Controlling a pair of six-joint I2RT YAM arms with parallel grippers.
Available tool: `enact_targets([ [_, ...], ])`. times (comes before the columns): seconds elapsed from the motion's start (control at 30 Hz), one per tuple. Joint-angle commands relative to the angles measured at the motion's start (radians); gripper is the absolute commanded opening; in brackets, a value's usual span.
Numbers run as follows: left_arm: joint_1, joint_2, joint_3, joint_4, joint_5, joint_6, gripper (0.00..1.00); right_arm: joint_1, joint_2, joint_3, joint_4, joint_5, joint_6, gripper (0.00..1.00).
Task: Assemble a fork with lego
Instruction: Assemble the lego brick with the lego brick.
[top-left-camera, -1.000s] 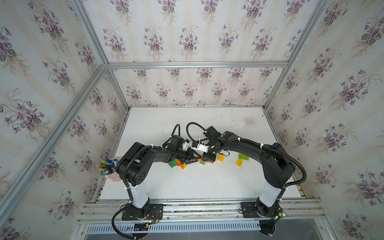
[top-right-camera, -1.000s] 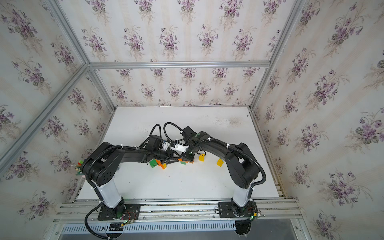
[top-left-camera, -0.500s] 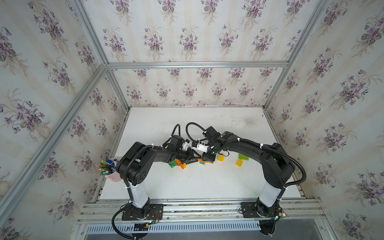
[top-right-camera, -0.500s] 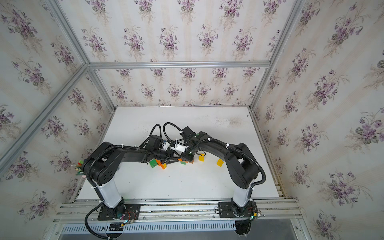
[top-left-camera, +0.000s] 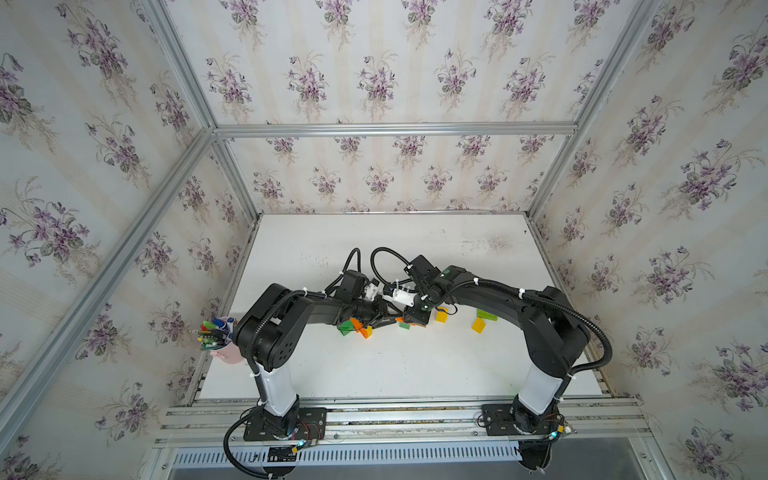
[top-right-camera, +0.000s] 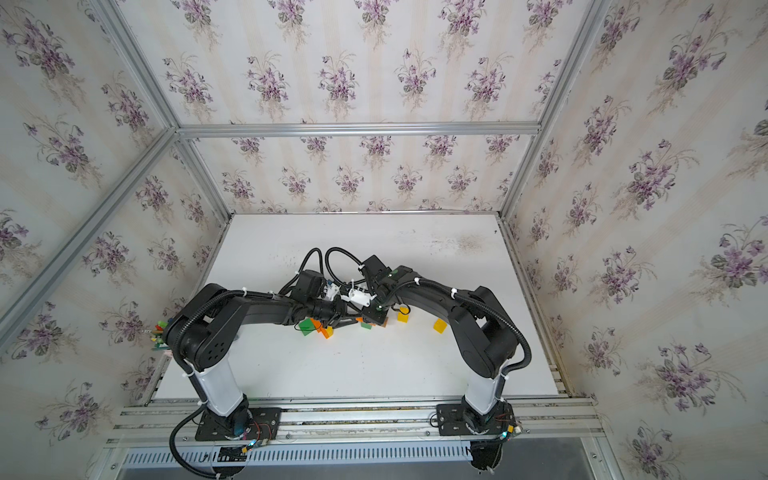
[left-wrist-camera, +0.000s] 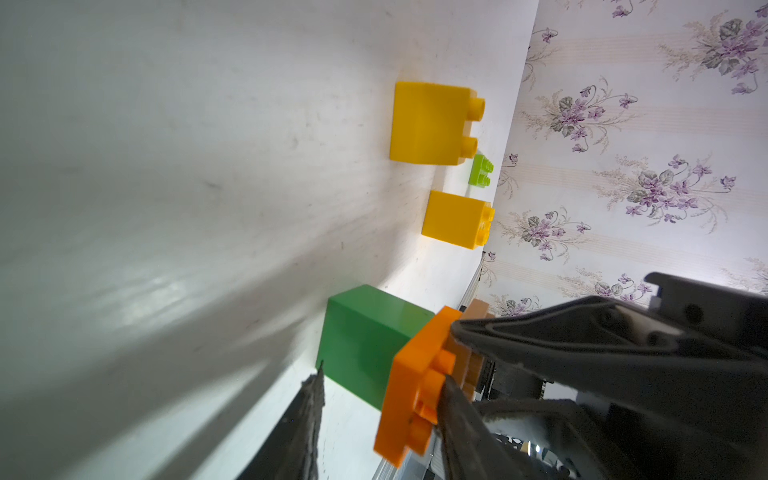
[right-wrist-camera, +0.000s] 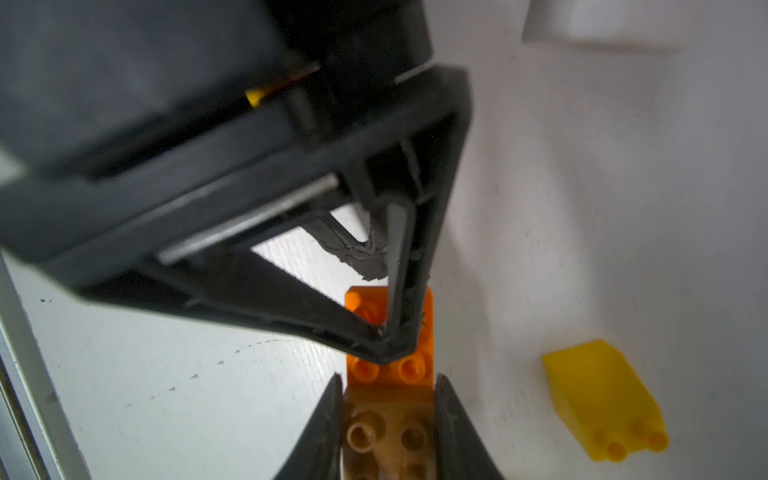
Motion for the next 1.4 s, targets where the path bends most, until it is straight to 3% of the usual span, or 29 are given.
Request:
enact_targets([
  [0.0,-0.002,0.008,-0.004,-0.124,-0.077,0.009,0.45,0.001,-0.004,0.006,-0.031,0.005,0.008,0.31],
  [0.43,-0.004,-0.014,0.024,-0.151,-0.078,0.018,0.48,0.001,-0.020,0.054,-0.042,-0.036,0.018,0.46],
  [1.37,-0.025,-0.043,0.089,-0.238,-0.101,0.040,0.55,-0.031,-0.148,-0.036,0.057,-0.018,0.060,0.45],
])
